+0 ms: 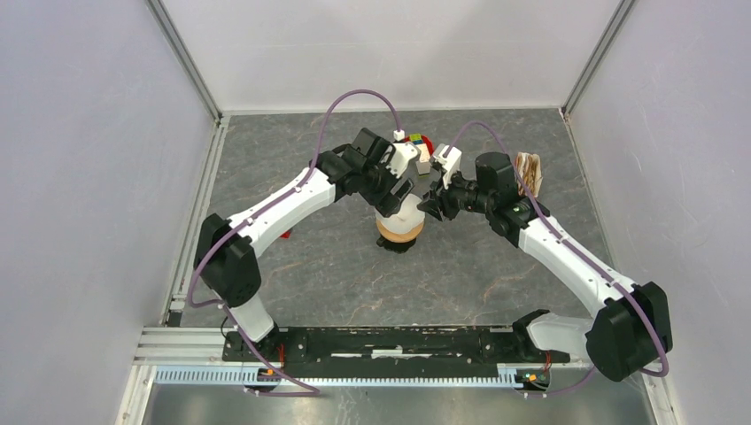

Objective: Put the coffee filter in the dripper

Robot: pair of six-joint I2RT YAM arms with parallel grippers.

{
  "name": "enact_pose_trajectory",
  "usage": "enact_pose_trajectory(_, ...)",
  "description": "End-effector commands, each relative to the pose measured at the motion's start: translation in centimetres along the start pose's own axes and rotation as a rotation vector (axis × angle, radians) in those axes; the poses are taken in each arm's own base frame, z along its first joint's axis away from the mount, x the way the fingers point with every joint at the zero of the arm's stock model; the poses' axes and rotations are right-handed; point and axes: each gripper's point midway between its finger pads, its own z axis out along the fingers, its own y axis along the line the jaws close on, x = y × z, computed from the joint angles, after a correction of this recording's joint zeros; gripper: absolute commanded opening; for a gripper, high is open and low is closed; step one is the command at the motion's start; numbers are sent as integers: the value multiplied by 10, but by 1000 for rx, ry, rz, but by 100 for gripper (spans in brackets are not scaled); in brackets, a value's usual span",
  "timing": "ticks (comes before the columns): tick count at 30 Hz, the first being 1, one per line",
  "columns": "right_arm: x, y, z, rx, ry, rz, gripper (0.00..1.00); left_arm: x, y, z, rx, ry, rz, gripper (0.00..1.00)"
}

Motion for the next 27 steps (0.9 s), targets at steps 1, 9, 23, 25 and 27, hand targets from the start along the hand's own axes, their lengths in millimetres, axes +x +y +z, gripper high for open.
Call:
enact_pose_trajectory(1, -30, 0, -5, 1, -69, -42, 41, -31, 2, -35, -21, -112, 93, 88)
enact_pose_trajectory(9, -34, -2, -4, 1, -69, -42, 41, -34, 3, -44, -38, -145, 107, 97)
enact_pose_trajectory(23, -69, -13, -19, 67, -95, -108, 53, -57, 15, -96, -112, -301, 87, 100)
enact_pose_trajectory(25, -76, -19, -23, 106, -94, -127, 57, -58, 26, -105, -136, -326, 43, 100)
enact_pose_trajectory(27, -83, -24, -27, 133, -91, -136, 60, -58, 37, -114, -151, -350, -7, 100)
